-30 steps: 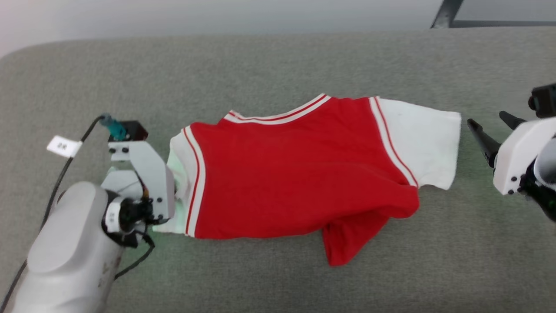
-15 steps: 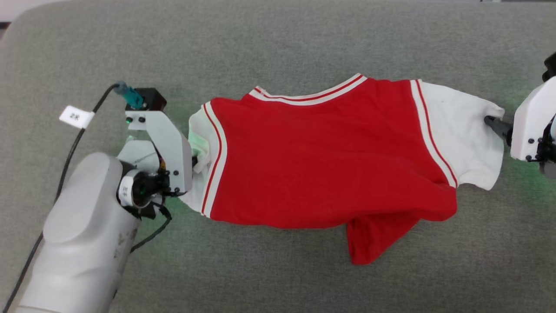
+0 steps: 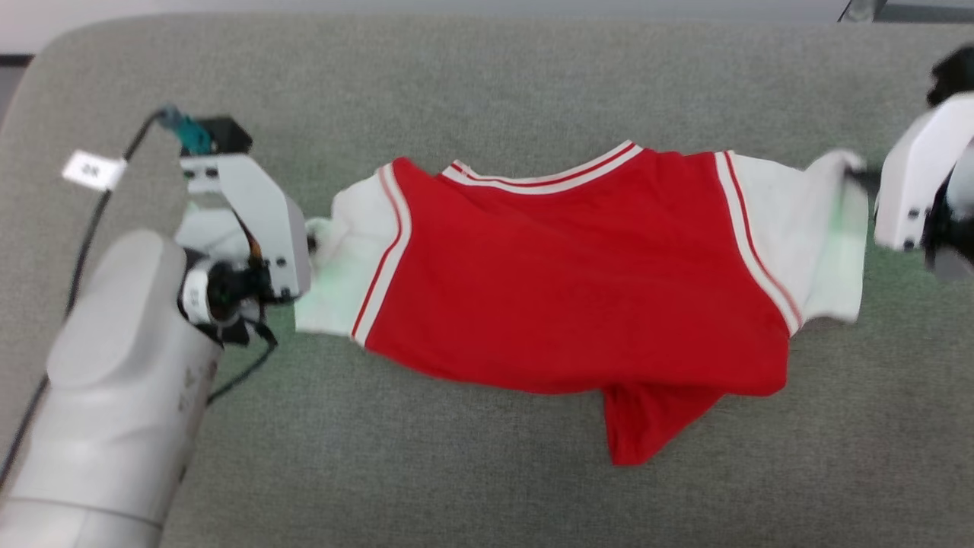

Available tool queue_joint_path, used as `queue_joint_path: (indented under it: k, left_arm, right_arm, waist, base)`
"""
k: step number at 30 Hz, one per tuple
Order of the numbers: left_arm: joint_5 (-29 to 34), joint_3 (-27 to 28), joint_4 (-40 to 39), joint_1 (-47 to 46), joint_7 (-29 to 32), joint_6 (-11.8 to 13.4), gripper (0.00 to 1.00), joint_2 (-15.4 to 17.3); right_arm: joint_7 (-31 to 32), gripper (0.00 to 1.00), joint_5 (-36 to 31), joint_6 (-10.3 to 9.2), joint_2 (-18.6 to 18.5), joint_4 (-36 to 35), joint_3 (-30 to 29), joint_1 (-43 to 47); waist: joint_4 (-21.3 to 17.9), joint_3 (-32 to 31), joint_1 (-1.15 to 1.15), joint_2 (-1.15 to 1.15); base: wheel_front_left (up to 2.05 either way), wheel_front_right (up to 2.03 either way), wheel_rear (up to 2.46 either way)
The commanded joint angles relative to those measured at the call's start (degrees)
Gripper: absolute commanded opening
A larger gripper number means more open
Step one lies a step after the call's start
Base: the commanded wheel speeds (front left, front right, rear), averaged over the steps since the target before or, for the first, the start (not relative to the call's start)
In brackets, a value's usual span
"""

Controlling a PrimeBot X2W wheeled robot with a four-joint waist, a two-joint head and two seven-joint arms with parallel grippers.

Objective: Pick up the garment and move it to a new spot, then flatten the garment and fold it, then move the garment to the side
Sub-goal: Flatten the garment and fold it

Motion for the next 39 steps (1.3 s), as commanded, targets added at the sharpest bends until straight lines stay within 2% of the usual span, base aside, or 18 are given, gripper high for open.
queue_joint_path:
  k: [1, 12, 20, 26, 33, 39]
  left_arm:
    - [0.44, 0.16, 0.22, -2.43, -0.7, -0.18, 0.0, 0.4]
    - [3.76, -0.96, 2.88, -13.68, -4.32, -2.14, 0.0, 1.85]
    - [7.28, -1.39, 6.19, -24.04, -11.52, -3.1, 0.0, 2.88]
    - [9.3, -1.58, 9.4, -30.09, -16.7, -2.57, 0.0, 2.91]
    - [10.41, -2.09, 14.53, -36.47, -20.98, -3.4, 0.0, 1.93]
    - [10.41, -1.23, 17.28, -41.84, -27.16, -3.8, 0.0, 1.14]
  right_arm:
    - [-2.31, 0.0, 0.79, 0.05, -0.39, -0.92, 0.3, -2.36]
    - [-14.69, 0.0, 1.05, 0.05, -0.09, 0.05, 3.03, -11.24]
    - [-27.46, 0.0, -1.66, 0.05, 0.99, 2.82, 3.83, -19.0]
    - [-32.09, 0.0, -2.56, 0.04, 2.18, 5.7, 4.78, -23.4]
    - [-33.89, 0.0, -2.21, 0.05, 3.83, 9.2, 6.37, -28.79]
    - [-36.51, 0.0, -3.83, 0.04, 4.04, 11.52, 7.66, -34.49]
  waist:
    - [-0.71, -1.84, 0.0, 0.0]
    - [-2.33, -9.14, 0.0, 0.0]
    - [-3.46, -12.63, 0.0, 0.0]
    - [-3.87, -13.82, 0.0, 0.0]
    - [-4.28, -12.26, 0.0, 0.0]
    - [-4.84, -5.4, 0.0, 0.0]
  base:
    - [0.0, 0.0, 0.0]
    - [0.0, 0.0, 0.0]
    - [0.0, 0.0, 0.0]
    - [0.0, 0.0, 0.0]
    - [0.0, 0.0, 0.0]
    - [0.0, 0.0, 0.0]
